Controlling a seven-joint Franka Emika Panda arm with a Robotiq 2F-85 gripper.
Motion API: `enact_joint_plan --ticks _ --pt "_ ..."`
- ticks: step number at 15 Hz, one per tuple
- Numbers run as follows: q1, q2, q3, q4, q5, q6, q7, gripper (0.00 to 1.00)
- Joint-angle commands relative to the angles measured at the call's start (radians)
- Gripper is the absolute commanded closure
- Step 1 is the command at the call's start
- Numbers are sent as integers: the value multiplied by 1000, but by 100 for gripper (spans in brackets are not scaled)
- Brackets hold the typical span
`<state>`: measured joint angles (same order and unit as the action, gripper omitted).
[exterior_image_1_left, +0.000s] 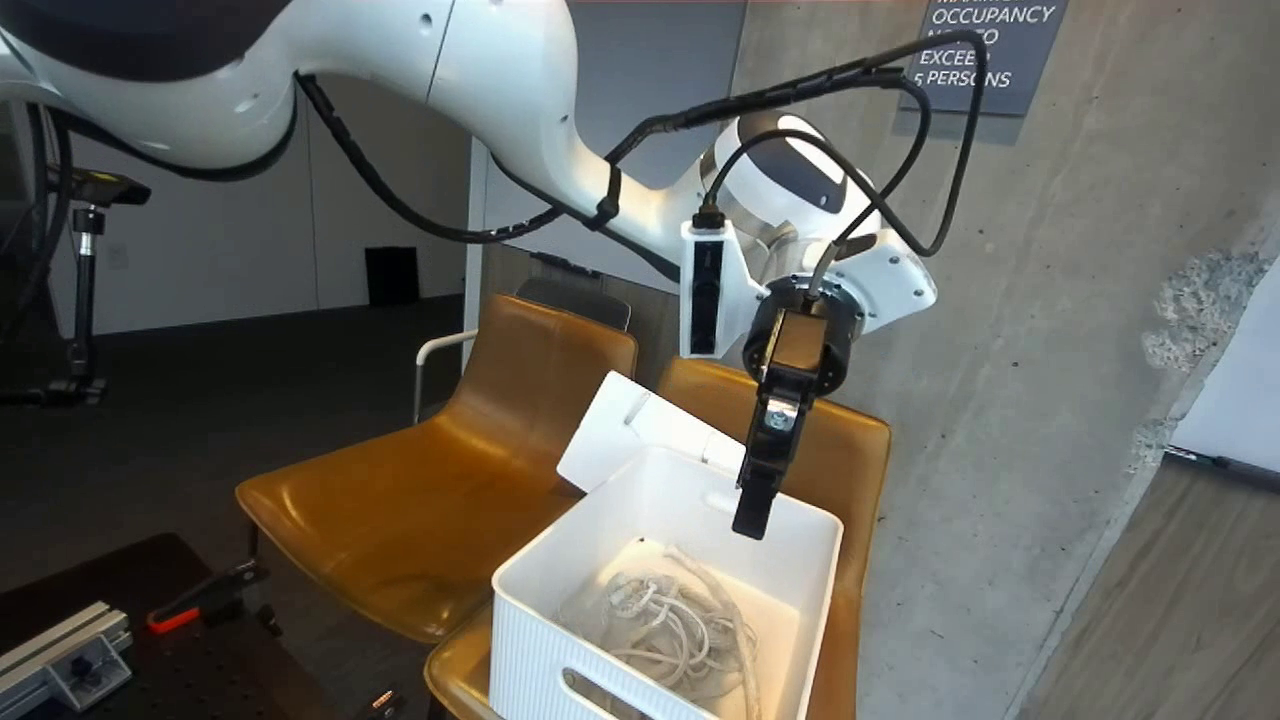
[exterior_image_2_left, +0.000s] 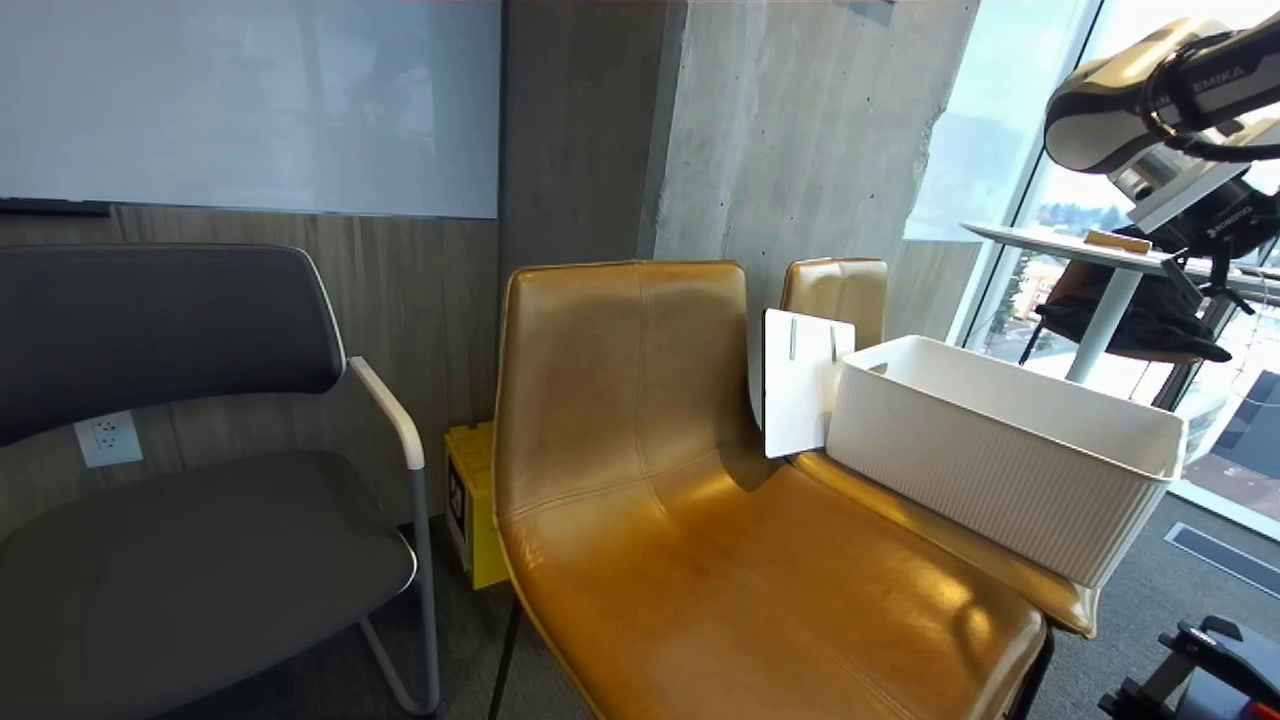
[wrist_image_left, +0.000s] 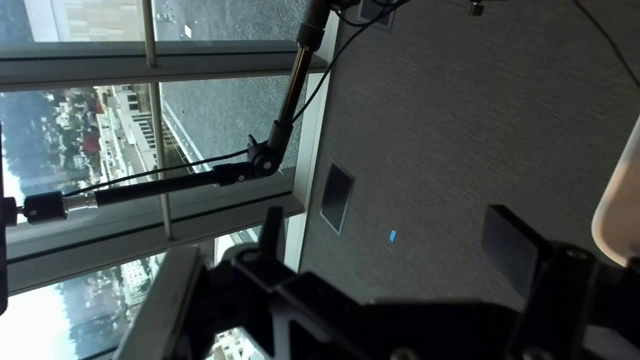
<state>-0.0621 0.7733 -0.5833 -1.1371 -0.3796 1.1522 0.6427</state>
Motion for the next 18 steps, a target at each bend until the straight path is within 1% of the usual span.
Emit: enact_joint_plan --ticks 1,5,8,11,14,17,18 --pt "41 -61 27 10 69 86 95 0" --pt "41 -49 93 28 267 198 199 0" --pt "22 -33 134 15 371 360 215 0" --pt "-11 -18 148 -13 459 509 202 0" --pt "-27 -17 152 -91 518 603 192 0" --pt "-30 -7 156 -181 539 652 180 0" --pt "-75 -12 224 -193 496 656 201 0"
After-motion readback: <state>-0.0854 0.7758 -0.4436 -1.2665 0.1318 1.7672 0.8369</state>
